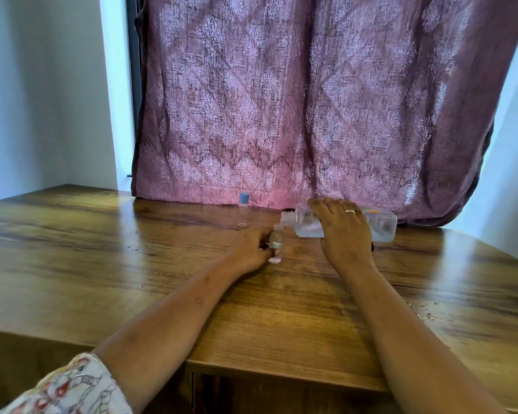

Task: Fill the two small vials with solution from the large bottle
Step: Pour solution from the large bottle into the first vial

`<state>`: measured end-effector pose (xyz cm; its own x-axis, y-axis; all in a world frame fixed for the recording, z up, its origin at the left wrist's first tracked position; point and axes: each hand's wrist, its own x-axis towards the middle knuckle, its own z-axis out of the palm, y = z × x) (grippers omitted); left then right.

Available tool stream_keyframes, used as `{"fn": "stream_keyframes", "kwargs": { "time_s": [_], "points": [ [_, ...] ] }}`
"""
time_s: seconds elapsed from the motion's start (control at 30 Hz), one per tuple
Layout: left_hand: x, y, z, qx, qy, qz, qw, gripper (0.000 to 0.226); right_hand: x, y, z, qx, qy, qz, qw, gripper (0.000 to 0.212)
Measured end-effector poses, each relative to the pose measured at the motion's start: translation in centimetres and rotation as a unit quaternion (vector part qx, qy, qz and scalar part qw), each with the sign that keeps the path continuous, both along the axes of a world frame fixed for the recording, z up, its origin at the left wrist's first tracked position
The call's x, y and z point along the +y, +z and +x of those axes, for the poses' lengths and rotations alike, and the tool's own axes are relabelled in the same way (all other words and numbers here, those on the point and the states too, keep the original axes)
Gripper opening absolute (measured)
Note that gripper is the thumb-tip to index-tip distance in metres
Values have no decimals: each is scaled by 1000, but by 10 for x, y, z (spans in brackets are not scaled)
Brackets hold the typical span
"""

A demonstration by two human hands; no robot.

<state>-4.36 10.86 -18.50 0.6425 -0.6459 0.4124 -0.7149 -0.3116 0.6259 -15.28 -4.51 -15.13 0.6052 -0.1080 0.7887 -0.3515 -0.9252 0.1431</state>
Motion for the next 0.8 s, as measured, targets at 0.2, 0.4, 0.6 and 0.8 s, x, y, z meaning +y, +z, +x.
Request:
{"fn": "stream_keyframes", "kwargs": {
  "time_s": [0.2, 0.4, 0.6, 0.8],
  "points": [
    [0, 1, -1, 6, 1, 4, 1000, 39, 0, 0, 0, 0, 0, -2, 1000, 63],
    [0, 1, -1, 13, -6, -4, 1000, 37, 0, 0, 1, -6, -8, -11, 1000, 57],
    [0, 0, -1, 16, -11, -10, 1000, 37, 0, 0, 0, -5, -13, -16, 1000, 56],
    [0, 1, -2, 12, -8, -4, 1000, 40, 1, 0, 0, -6, -11, -14, 1000, 57]
  ]
}}
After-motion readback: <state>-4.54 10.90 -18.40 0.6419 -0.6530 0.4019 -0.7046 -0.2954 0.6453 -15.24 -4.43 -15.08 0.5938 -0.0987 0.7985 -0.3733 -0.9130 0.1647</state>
